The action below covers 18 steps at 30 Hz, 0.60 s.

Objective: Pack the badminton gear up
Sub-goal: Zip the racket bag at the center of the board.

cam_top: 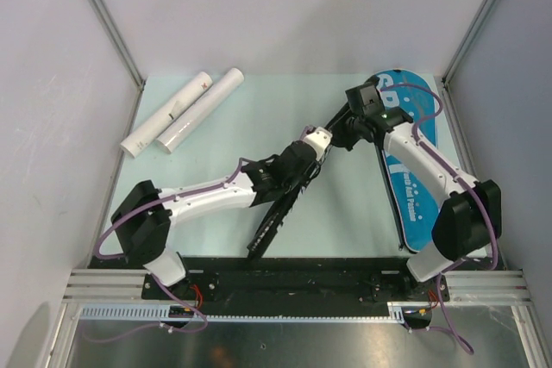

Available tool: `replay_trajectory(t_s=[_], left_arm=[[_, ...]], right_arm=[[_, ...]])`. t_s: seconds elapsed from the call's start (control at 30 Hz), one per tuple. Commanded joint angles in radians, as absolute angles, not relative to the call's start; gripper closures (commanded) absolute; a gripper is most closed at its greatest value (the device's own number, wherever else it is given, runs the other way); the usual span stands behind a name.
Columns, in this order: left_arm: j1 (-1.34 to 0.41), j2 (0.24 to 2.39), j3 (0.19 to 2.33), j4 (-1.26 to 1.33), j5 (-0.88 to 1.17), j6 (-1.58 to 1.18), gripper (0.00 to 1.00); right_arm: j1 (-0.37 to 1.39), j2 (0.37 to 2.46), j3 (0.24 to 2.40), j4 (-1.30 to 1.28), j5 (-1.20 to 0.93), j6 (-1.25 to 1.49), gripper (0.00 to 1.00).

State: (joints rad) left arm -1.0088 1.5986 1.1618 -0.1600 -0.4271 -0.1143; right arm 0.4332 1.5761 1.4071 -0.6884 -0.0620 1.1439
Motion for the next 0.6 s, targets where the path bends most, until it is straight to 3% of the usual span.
replay_trajectory(t_s=[0.0, 0.03, 0.07, 0.13, 0.17, 0.2, 0.27, 0.3, 0.4, 0.5, 0.57], left_arm=[[-0.97, 1.595, 1.187, -0.121, -0.292, -0.1, 0.81], [-0.963, 1.591, 1.177, -0.118, -0.273, -0.104, 0.96], [-0.957, 1.579, 1.174, -0.121, -0.252, -0.107, 1.0], [-0.936, 1.56, 1.166, -0.121, -0.142, -0.101, 1.0], [-0.916, 1.549, 1.157, -0.12, -0.097, -0.098, 1.0], [-0.905, 1.525, 1.154, -0.121, -0.01, -0.097, 1.0], [-0.853, 1.511, 1.155, -0.123, 0.122, -0.118, 1.0], [-0.835, 1.502, 1.152, -0.123, 0.252, -0.129, 1.0], [-0.799, 1.487, 1.151, -0.135, 0.31, -0.153, 1.0], [-0.787, 1.479, 1.164, -0.166, 0.387, -0.173, 1.0], [-0.785, 1.473, 1.155, -0.182, 0.35, -0.189, 1.0]], right_arm=[[0.431, 1.482, 1.387, -0.632, -0.04, 1.175, 1.0], [0.426, 1.477, 1.384, -0.629, -0.04, 1.152, 0.95], [0.41, 1.473, 1.382, -0.621, -0.051, 1.065, 0.8], [0.39, 1.454, 1.362, -0.565, -0.147, 0.904, 0.65], [0.374, 1.445, 1.355, -0.566, -0.17, 0.797, 0.43], [0.37, 1.434, 1.336, -0.56, -0.208, 0.62, 0.31], [0.354, 1.401, 1.289, -0.581, -0.233, 0.465, 0.19], [0.344, 1.388, 1.276, -0.597, -0.257, 0.383, 0.16], [0.31, 1.351, 1.236, -0.592, -0.356, 0.322, 0.16], [0.295, 1.249, 1.192, -0.528, -0.175, 0.359, 0.18], [0.246, 1.198, 1.161, -0.462, -0.187, 0.405, 0.17]])
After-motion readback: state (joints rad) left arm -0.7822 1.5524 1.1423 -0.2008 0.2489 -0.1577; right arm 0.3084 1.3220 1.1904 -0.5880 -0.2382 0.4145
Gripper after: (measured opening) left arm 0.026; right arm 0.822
